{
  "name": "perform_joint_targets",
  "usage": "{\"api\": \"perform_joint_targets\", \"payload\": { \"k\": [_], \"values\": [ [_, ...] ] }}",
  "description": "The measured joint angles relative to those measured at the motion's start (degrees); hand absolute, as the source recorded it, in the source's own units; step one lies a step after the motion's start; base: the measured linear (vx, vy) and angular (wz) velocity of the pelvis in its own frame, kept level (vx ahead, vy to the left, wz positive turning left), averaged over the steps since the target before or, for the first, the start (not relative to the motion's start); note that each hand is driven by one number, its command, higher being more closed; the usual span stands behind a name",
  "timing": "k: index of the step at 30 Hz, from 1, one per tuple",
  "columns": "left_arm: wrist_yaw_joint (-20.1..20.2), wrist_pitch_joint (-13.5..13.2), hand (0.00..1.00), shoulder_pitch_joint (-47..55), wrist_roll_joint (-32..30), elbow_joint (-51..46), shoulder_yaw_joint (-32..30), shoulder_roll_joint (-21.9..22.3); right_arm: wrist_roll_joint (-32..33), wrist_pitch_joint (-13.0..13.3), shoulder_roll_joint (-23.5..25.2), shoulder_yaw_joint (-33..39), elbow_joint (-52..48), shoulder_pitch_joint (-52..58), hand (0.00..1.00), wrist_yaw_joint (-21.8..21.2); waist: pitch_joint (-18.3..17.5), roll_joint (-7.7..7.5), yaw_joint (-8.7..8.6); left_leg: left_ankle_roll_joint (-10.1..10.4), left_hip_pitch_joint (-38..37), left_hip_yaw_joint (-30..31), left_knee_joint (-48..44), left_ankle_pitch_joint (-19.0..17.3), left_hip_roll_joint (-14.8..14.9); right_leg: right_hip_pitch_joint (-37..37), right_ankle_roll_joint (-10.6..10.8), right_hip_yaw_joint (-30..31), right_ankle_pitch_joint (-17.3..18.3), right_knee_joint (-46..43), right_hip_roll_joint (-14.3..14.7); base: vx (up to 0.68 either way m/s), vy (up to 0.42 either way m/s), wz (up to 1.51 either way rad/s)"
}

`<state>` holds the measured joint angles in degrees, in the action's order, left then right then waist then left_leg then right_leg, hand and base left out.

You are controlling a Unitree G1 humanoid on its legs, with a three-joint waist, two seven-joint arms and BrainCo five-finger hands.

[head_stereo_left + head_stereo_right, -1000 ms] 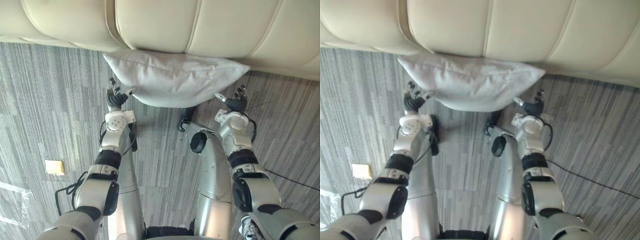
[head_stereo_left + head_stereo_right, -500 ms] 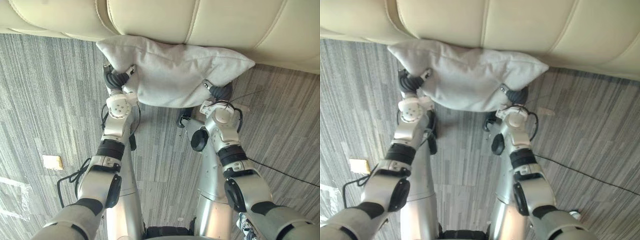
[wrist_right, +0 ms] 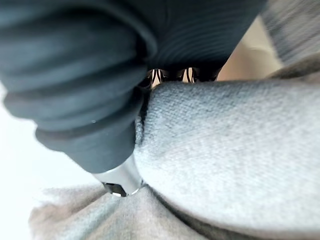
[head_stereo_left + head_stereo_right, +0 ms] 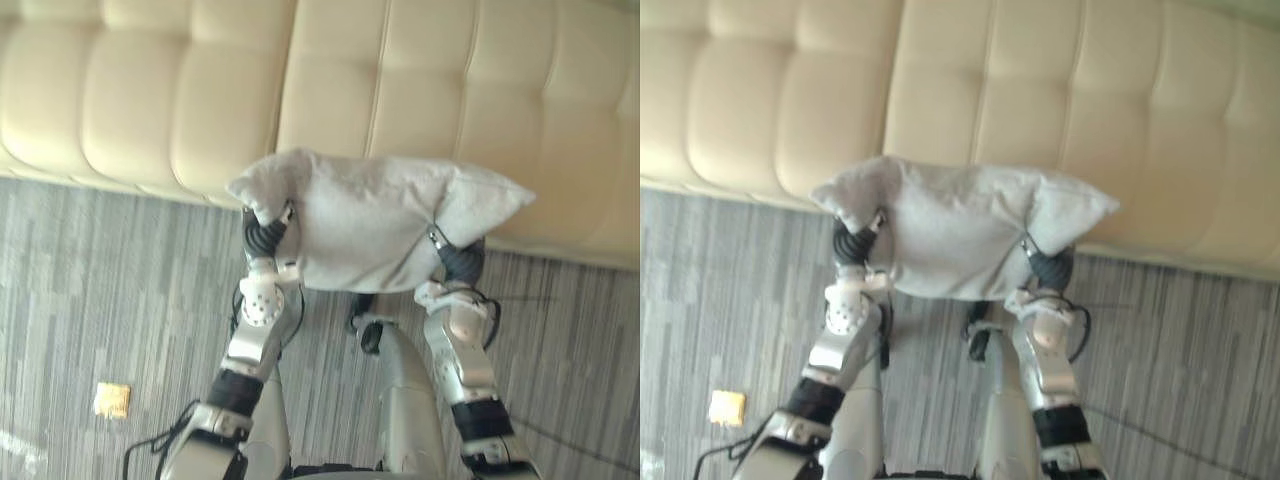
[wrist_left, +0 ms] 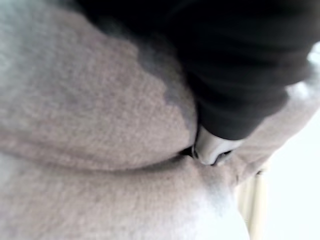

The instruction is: Pick up cushions and gather them together orderly.

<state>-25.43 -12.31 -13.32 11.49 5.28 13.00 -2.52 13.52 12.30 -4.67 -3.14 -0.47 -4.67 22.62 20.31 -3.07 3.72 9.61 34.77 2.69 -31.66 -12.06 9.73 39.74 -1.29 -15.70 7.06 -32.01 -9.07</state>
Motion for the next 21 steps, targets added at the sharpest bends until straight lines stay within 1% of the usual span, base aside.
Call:
{"api": "perform_joint_targets", "payload": {
  "k": [1, 3, 4, 5, 6, 8, 9, 12, 13, 14, 15, 16, 17, 18, 19, 20, 21],
  "values": [
    [0.42, -0.17, 1.00, 1.38, 0.00, -0.68, 0.09, 0.01, -0.35, 0.02, -0.01, -0.19, -0.86, 1.35, 1.00, -0.36, -0.47, -0.01, 0.11, -0.07, -1.68, -0.31, 1.02, 0.06, -0.02, -1.49, 0.04, -0.03, 0.00, 0.63, 0.00, 0.17, 0.014, 0.02],
    [1.21, -0.38, 1.00, 8.04, -0.11, -4.24, 0.71, -0.06, -2.26, 0.08, -0.12, -1.80, -3.69, 7.17, 1.00, -1.83, -3.57, 0.14, 0.08, -0.10, -8.04, -1.17, 4.99, 0.16, -0.25, -7.15, 0.04, -0.42, -0.04, 3.37, 0.06, 0.18, 0.021, 0.00],
    [1.56, -0.56, 1.00, 9.42, -0.12, -4.88, 0.78, -0.06, -2.45, 0.15, -0.06, -2.02, -4.22, 8.49, 1.00, -2.32, -4.15, 0.15, 0.09, -0.16, -9.53, -1.35, 5.90, 0.19, -0.26, -8.48, 0.14, -0.53, 0.02, 3.97, 0.08, 0.24, 0.033, 0.06],
    [2.38, -0.91, 1.00, 12.22, -0.12, -6.21, 1.29, -0.17, -2.54, 0.17, 0.03, -2.29, -5.58, 11.64, 1.00, -3.15, -5.83, 0.29, 0.11, -0.48, -12.40, -1.56, 8.24, 0.48, -0.33, -11.22, 0.49, -0.93, 0.19, 5.51, 0.10, 0.16, 0.020, 0.09],
    [3.27, -1.15, 1.00, 14.39, -0.10, -6.99, 1.63, -0.23, -3.02, 0.25, 0.08, -2.29, -6.01, 13.81, 1.00, -4.24, -7.46, 0.35, 0.08, -0.49, -14.81, -1.81, 10.50, 0.98, -0.47, -13.12, 0.67, -1.07, 0.12, 6.65, 0.13, 0.25, 0.029, 0.09],
    [3.51, -1.24, 1.00, 16.71, -0.09, -7.04, 1.90, -0.25, -4.03, 0.25, 0.15, -2.57, -5.99, 15.98, 1.00, -5.12, -9.80, 0.54, 0.15, -0.59, -17.77, -2.25, 13.58, 1.55, -0.67, -15.23, 0.76, -1.09, 0.16, 8.20, 0.20, 0.22, 0.023, 0.00],
    [3.63, -1.24, 1.00, 17.96, -0.02, -7.05, 2.07, -0.29, -4.50, 0.25, 0.18, -2.68, -5.94, 16.97, 1.00, -5.73, -10.80, 0.88, 0.12, -0.70, -19.77, -2.43, 15.44, 1.89, -0.79, -16.67, 1.02, -1.01, 0.28, 9.09, 0.31, 0.18, 0.019, -0.03],
    [4.85, -1.25, 1.00, 20.48, 0.08, -7.05, 2.81, -0.69, -4.56, 0.24, -0.07, -2.64, -5.13, 17.90, 1.00, -6.49, -11.95, 2.11, -0.03, -0.76, -22.67, -2.22, 16.66, 1.98, -0.81, -19.94, 1.57, -1.16, 0.65, 10.58, 0.65, 0.14, 0.020, 0.01],
    [5.16, -1.25, 1.00, 20.97, 0.10, -7.04, 2.83, -0.78, -4.56, 0.21, -0.03, -2.64, -4.84, 18.02, 1.00, -6.54, -12.01, 2.20, -0.04, -0.76, -23.06, -2.07, 16.15, 1.98, -0.82, -20.60, 1.83, -1.19, 0.92, 10.67, 0.66, 0.12, 0.017, 0.15],
    [5.77, -1.23, 1.00, 21.71, 0.50, -6.95, 2.86, -0.78, -4.56, 0.18, -0.01, -2.64, -4.81, 18.77, 1.00, -6.57, -11.99, 2.24, -0.28, -0.76, -22.65, -1.20, 12.89, 1.98, -1.06, -22.60, 2.34, -1.44, 1.68, 11.37, 0.61, 0.08, 0.008, 0.21],
    [5.89, -1.22, 1.00, 22.09, 0.71, -6.92, 2.87, -0.78, -4.56, 0.15, -0.02, -2.65, -4.80, 19.06, 1.00, -6.68, -11.97, 2.24, -0.24, -0.75, -22.19, -0.62, 10.42, 1.97, -1.19, -23.70, 2.35, -1.64, 2.05, 11.73, 0.53, 0.10, 0.016, 0.32],
    [6.34, -1.24, 1.00, 23.10, 1.37, -6.89, 2.86, -0.75, -4.62, 0.08, -0.16, -2.73, -4.80, 19.51, 1.00, -6.83, -11.95, 2.35, -0.20, -0.74, -20.24, 0.07, 2.68, 1.98, -1.24, -26.59, 2.49, -2.30, 2.99, 12.23, 0.29, 0.08, 0.028, 0.22],
    [6.80, -1.25, 1.00, 23.60, 1.80, -6.88, 2.86, -0.67, -4.64, 0.07, -0.40, -2.73, -4.80, 19.56, 1.00, -6.88, -12.11, 2.77, -0.12, -0.69, -18.53, 0.24, -2.69, 2.38, -0.93, -28.15, 1.88, -2.52, 3.98, 12.29, 0.37, 0.10, 0.072, 0.22],
    [7.20, -1.27, 1.00, 24.22, 2.88, -6.86, 2.84, -0.70, -4.70, 0.03, -0.58, -2.73, -4.81, 19.43, 1.00, -6.88, -12.55, 2.32, 0.19, -1.56, -14.38, -0.74, -10.42, 2.97, 0.13, -29.90, 2.20, -2.70, 4.94, 12.57, 0.08, 0.08, 0.092, 0.10],
    [7.40, -1.31, 1.00, 24.54, 3.45, -6.87, 2.93, -0.68, -4.76, 0.06, -0.63, -2.69, -4.84, 19.23, 1.00, -6.80, -13.57, 2.65, 0.50, -3.22, -12.47, -1.80, -10.31, 1.85, 0.34, -29.97, 2.18, -2.74, 4.94, 13.08, 0.04, 0.09, 0.098, 0.03],
    [7.46, -1.30, 1.00, 24.55, 3.62, -6.83, 3.04, -0.69, -4.77, 0.06, -0.64, -2.64, -4.84, 18.99, 1.00, -6.70, -13.92, 2.99, 0.69, -4.31, -11.66, -2.19, -8.84, 1.03, 0.33, -30.14, 2.19, -2.79, 4.93, 13.66, 0.04, 0.15, 0.153, -0.07],
    [7.62, -1.29, 1.00, 24.54, 3.95, -6.82, 3.16, -0.89, -4.77, 0.04, -0.64, -2.61, -4.73, 18.50, 1.00, -6.36, -14.15, 3.36, 0.77, -5.77, -10.93, -2.38, -3.87, 0.09, -0.07, -30.83, 2.22, -2.79, 4.89, 14.95, -0.11, 0.16, 0.165, -0.04]
  ]
}}
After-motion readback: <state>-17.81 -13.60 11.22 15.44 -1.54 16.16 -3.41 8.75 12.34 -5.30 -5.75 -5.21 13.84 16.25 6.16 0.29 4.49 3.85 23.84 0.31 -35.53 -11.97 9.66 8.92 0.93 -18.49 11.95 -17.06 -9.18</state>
